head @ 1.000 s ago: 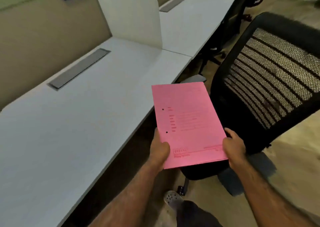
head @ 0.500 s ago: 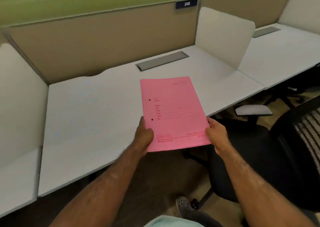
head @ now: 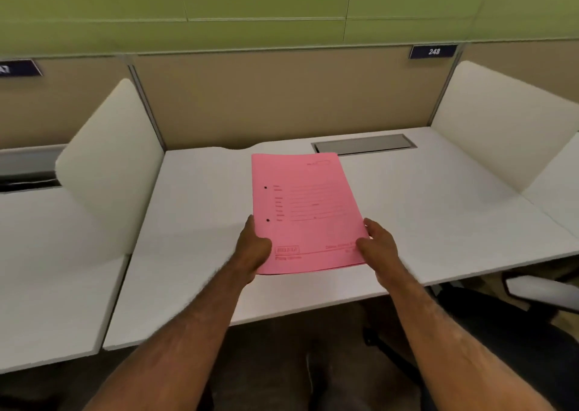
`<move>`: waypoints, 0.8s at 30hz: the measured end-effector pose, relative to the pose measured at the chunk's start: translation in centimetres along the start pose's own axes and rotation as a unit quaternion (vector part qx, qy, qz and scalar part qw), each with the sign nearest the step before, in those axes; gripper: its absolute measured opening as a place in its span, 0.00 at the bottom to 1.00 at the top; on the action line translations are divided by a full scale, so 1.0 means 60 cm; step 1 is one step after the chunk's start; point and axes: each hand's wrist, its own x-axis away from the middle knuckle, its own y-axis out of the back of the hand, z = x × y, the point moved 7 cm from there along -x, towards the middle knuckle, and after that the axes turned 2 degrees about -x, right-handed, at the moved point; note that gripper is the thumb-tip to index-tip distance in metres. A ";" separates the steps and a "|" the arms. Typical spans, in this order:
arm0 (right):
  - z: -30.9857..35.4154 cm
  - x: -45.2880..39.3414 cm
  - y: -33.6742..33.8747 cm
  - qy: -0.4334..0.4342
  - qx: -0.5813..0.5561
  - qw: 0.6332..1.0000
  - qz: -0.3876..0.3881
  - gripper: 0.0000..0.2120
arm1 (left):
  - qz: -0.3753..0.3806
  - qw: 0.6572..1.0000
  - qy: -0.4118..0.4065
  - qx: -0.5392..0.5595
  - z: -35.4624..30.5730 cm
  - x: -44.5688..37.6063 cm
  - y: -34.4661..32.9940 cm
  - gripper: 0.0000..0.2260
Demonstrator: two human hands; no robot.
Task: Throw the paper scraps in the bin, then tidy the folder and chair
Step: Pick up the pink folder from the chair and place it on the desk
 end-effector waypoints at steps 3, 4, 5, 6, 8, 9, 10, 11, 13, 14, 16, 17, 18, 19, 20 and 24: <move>0.017 -0.075 -0.009 0.002 -0.007 1.000 -0.002 0.27 | -0.023 1.000 0.006 -0.003 -0.005 -0.067 0.007 0.22; 0.021 -0.097 -0.013 0.000 -0.005 1.000 0.000 0.28 | -0.028 1.000 0.007 -0.001 -0.006 -0.084 0.008 0.22; 0.026 -0.129 -0.018 0.001 -0.001 1.000 0.005 0.28 | -0.034 0.999 0.008 0.002 -0.010 -0.110 0.005 0.21; 0.028 -0.161 -0.022 0.003 0.009 1.000 0.013 0.29 | -0.043 0.999 0.013 0.005 -0.011 -0.136 0.002 0.20; 0.031 -0.225 -0.029 -0.001 0.020 0.999 0.030 0.33 | -0.063 0.998 0.025 0.012 -0.016 -0.188 -0.003 0.19; 0.030 -0.255 -0.033 -0.005 0.019 0.999 0.037 0.32 | -0.072 0.997 0.035 0.014 -0.017 -0.213 -0.006 0.19; 0.030 -0.284 -0.037 -0.009 0.019 0.999 0.042 0.31 | -0.080 0.996 0.046 0.014 -0.017 -0.239 -0.009 0.18; 0.030 -0.311 -0.041 -0.013 0.019 0.999 0.046 0.29 | -0.085 0.995 0.056 0.014 -0.019 -0.263 -0.012 0.18; 0.030 -0.360 -0.046 -0.024 0.026 0.998 0.055 0.28 | -0.092 0.993 0.074 0.014 -0.021 -0.311 -0.019 0.18; 0.031 -0.384 -0.049 -0.030 0.031 0.997 0.058 0.28 | -0.095 0.992 0.083 0.014 -0.022 -0.334 -0.021 0.18; 0.028 -0.431 -0.056 -0.038 0.040 0.996 0.067 0.29 | -0.108 0.988 0.103 0.021 -0.019 -0.379 -0.025 0.20; 0.027 -0.452 -0.060 -0.042 0.043 0.995 0.074 0.29 | -0.115 0.986 0.116 0.023 -0.014 -0.400 -0.027 0.21; 0.023 -0.474 -0.064 -0.049 0.044 0.995 0.080 0.29 | -0.120 0.984 0.127 0.023 -0.007 -0.423 -0.029 0.22; 0.019 -0.495 -0.070 -0.055 0.046 0.994 0.085 0.29 | -0.122 0.983 0.138 0.022 0.001 -0.445 -0.032 0.23; 0.015 -0.515 -0.076 -0.062 0.048 0.993 0.090 0.29 | -0.122 0.981 0.148 0.021 0.007 -0.466 -0.035 0.23; 0.001 -0.597 -0.103 -0.082 0.063 0.989 0.106 0.28 | -0.133 0.975 0.176 0.021 0.029 -0.554 -0.039 0.24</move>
